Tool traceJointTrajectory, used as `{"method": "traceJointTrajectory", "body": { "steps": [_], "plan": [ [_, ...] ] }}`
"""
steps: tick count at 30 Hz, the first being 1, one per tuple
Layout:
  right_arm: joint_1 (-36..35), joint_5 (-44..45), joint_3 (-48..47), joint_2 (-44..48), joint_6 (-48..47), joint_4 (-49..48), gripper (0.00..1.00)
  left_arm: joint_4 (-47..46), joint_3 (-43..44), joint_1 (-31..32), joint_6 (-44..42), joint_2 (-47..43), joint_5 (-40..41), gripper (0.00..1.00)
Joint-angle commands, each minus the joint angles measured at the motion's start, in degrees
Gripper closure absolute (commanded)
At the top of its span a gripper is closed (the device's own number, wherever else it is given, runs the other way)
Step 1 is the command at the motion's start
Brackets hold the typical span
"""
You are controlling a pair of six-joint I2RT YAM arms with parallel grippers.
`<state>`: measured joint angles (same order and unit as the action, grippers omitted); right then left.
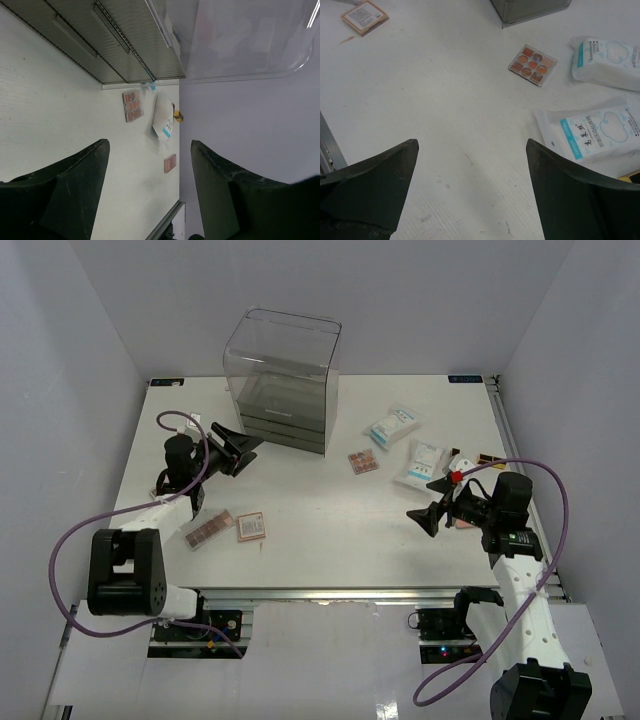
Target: Organize the makeup
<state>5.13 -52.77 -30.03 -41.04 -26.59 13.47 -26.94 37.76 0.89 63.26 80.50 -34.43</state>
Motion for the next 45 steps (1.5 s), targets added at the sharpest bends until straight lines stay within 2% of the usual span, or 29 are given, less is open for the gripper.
{"method": "traceJointTrajectory", "body": {
  "steps": [1,6,13,24,29,39,45],
  "plan": [
    [0.18,-3.56,0.76,0.05,-2.30,-1.99,0.00,-10.61,4.00,0.17,5.20,5.55,0.30,0.32],
    [0.24,-4.50,1.13,-0.42,-2.92,-2.76,0.05,-12.17,8.27,1.64,5.44,10.97,1.65,0.36],
    [0.24,-4.71,1.29,-0.62,-2.94,-3.28,0.07,-12.75,15.13,3.59,5.73,17.66,4.11,0.38],
    [0.24,-4.95,1.37,-0.79,-2.76,-3.54,0.08,-12.10,21.59,5.00,7.05,24.73,5.69,0.52],
    [0.24,-5.30,1.38,-0.97,-2.68,-3.63,0.08,-12.63,23.48,5.23,7.32,26.35,5.26,0.62],
    [0.23,-5.83,1.55,-0.71,-2.58,-3.54,0.07,-18.63,21.70,5.36,8.87,27.61,2.85,0.90],
    [0.19,-9.54,1.02,-1.30,-2.77,-3.42,0.08,-20.25,19.04,5.27,9.34,24.29,1.21,0.99]
  ]
}}
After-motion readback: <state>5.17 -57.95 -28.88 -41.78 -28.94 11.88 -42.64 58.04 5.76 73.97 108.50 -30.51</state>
